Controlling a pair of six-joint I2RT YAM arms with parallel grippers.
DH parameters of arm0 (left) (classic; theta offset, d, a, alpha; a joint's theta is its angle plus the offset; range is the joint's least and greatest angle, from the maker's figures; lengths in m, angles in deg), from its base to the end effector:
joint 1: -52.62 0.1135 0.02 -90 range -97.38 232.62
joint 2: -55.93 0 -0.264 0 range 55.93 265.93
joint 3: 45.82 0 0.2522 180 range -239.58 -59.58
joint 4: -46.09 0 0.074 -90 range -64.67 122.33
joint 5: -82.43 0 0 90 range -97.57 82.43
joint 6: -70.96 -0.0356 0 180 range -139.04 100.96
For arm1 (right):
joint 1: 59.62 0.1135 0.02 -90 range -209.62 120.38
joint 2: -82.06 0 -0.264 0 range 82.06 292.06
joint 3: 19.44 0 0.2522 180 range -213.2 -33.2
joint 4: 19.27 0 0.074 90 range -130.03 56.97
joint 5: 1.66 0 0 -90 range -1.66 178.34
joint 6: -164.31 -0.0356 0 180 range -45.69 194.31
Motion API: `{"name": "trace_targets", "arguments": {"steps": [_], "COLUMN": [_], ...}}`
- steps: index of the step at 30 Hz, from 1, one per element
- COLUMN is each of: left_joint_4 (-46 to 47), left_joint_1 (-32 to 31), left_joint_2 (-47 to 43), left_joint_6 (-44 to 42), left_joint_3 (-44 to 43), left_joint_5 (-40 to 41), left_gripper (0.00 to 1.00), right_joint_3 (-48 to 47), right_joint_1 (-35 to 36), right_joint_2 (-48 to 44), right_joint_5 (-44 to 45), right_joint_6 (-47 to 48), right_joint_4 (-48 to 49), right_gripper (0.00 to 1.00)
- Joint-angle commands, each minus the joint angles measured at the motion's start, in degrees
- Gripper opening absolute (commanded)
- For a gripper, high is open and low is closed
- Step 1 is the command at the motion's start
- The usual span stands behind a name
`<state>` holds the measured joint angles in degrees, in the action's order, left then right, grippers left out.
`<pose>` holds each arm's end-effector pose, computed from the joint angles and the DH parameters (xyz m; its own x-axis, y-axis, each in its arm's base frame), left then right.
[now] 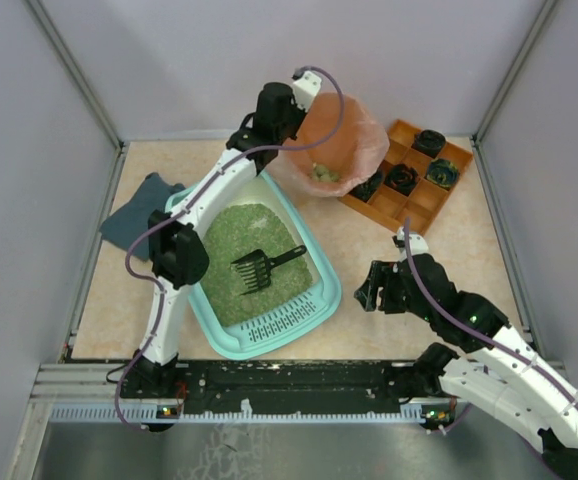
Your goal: Clean the litter box
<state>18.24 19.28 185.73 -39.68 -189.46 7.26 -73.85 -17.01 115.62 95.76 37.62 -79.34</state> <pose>0.4553 -0.2887 0.3504 -0.0751 0.4573 -0.8861 0.3743 0.8366 0.4000 0.0917 0.0781 0.2801 -0.7303 0.1333 -0.6700 -0.2012 0.8953 0.3974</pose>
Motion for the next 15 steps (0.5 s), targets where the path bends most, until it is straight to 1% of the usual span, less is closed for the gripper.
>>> {"name": "trace_targets", "arguments": {"steps": [1,6,11,12,14,15], "left_joint_4": [-6.22,-12.52,-15.54,-15.91,-16.50,-16.71], "left_joint_1": [-0.08,1.26,2.53,2.99,4.07,4.72], "left_joint_2": [-5.96,-8.44,-8.15,-7.84,-7.38,-7.21], "left_joint_6": [6.44,12.39,14.62,15.14,16.45,17.06], "left_joint_3": [-5.19,-4.77,-3.91,-3.97,-4.22,-4.29], "left_joint_5": [-0.45,-3.01,-3.76,-3.88,-4.44,-4.84], "left_gripper": [0.00,0.00,0.00,0.03,0.16,0.26], "right_joint_3": [-2.56,-2.63,-4.31,-4.92,-6.39,-7.05], "right_joint_1": [0.28,0.31,0.28,0.28,0.28,0.28], "right_joint_2": [0.06,0.06,1.17,1.76,3.16,3.78], "right_joint_5": [-0.15,-0.21,2.01,2.38,2.75,2.73], "right_joint_6": [-0.75,-1.17,-1.05,-0.85,-0.29,-0.05], "right_joint_4": [2.20,2.49,2.96,2.97,3.25,3.35], "right_gripper": [0.64,0.64,0.64,0.64,0.64,0.64]}}
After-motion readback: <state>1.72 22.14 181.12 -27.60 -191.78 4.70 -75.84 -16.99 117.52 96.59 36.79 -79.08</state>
